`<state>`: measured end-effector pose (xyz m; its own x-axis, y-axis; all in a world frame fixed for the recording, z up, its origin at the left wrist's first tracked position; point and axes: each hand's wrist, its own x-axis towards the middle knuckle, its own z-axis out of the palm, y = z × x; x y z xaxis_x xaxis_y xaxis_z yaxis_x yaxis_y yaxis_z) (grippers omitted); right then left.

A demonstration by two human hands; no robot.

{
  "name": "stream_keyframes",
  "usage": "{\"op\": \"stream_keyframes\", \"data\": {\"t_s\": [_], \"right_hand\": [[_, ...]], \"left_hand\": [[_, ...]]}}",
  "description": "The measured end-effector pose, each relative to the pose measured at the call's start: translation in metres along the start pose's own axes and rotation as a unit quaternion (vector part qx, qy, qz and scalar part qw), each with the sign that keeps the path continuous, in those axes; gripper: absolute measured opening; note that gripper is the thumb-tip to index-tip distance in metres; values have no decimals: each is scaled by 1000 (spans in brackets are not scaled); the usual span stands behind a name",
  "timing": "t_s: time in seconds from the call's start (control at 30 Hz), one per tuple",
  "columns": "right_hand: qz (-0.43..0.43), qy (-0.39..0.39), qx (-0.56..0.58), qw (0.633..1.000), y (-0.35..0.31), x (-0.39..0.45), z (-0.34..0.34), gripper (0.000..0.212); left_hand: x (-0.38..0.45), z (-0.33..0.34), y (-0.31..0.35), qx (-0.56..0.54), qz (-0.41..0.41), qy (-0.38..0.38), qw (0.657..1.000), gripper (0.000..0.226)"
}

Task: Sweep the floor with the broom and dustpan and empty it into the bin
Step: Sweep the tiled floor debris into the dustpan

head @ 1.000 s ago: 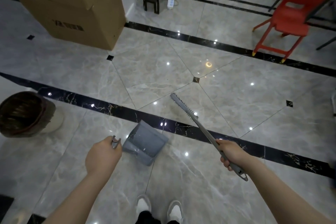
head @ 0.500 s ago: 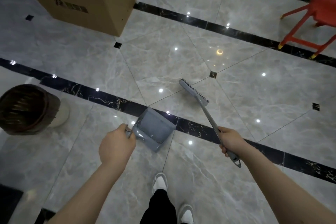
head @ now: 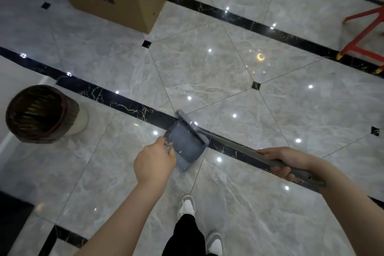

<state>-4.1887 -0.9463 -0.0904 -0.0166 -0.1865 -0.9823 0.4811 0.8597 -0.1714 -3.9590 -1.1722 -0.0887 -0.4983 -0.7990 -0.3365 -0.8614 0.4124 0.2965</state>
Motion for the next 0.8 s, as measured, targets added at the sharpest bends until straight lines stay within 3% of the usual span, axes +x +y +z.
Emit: {"op": "stream_keyframes", "data": {"t_s": [0.27,0.5,0.8], "right_hand": [[-66,143,-38,987,-5,5,16,48],[-37,69,-70,994,12,27,75,52],[-81,59,123,987,53,-18,67,50]], "left_hand": [[-2,2,-4,-5,7,13,1000,25],[-6,0,-6,2,13,17,1000,22],[-11,2,-5,3,20,26,999,27]]}}
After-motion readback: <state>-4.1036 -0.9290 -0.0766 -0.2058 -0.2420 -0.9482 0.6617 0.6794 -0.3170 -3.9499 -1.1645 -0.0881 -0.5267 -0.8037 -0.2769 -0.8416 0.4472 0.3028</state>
